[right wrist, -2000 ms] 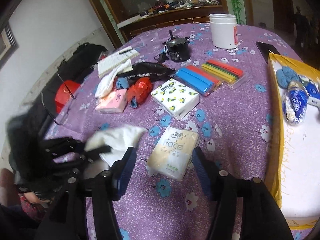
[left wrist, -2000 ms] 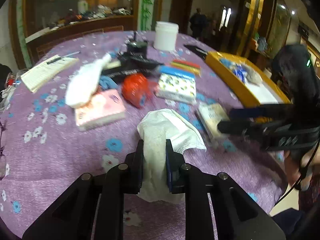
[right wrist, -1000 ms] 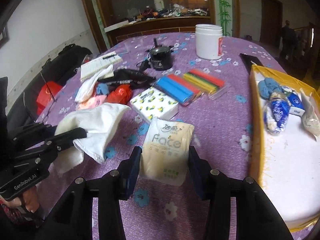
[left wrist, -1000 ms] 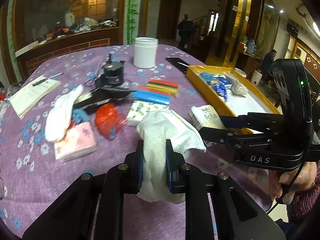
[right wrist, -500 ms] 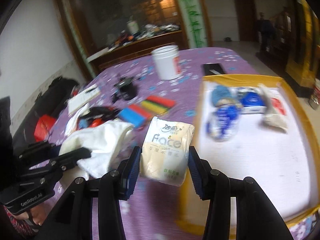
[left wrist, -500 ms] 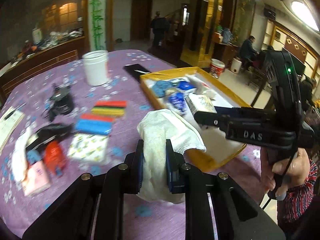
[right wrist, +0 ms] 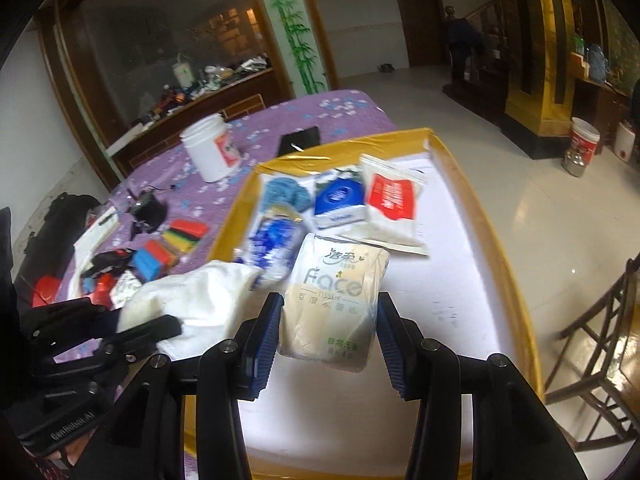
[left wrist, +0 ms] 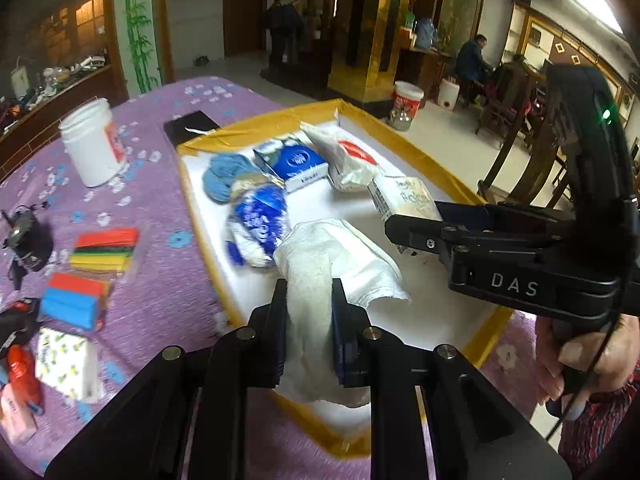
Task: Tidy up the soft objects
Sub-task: 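Carry the white cloth and Face pack into the white box and release both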
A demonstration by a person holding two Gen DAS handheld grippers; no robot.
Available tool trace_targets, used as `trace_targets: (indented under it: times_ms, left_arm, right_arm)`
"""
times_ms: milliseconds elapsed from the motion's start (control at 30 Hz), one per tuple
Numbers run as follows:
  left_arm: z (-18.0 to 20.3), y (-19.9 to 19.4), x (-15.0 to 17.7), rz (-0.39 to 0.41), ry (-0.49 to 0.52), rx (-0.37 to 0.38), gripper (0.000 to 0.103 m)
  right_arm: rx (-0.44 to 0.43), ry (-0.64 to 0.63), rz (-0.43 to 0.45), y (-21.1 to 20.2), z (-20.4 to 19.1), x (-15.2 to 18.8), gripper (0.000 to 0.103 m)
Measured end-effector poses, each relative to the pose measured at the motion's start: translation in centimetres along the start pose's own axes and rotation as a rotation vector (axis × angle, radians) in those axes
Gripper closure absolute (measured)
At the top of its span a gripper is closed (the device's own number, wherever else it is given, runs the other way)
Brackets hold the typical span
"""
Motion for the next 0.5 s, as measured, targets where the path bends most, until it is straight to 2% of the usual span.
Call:
trace_targets:
  times_ms: [200, 500]
  left_arm:
    - [0.7, 2.0, 0.2, -0.025, -0.009, 0.004, 0.088]
    - [1.6, 3.2, 0.4, -0.03, 0.009, 0.01, 0.085]
  right_arm:
    - [0.023, 0.031, -0.044, 1.7, 1.9, 0.7, 0.055]
    - [0.039, 0.049, -0.064, 2.8, 2.6, 0.8, 0.052]
Point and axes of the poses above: each gripper's, at about its wrist camera, not at the fingertips, and y roughly the way its jaws point, z to its right, x to its underside, the point moved 10 cm from there along y, roughly the way its jaws point, and after that the axes turned 8 degrees about z, right-handed, at the moved point
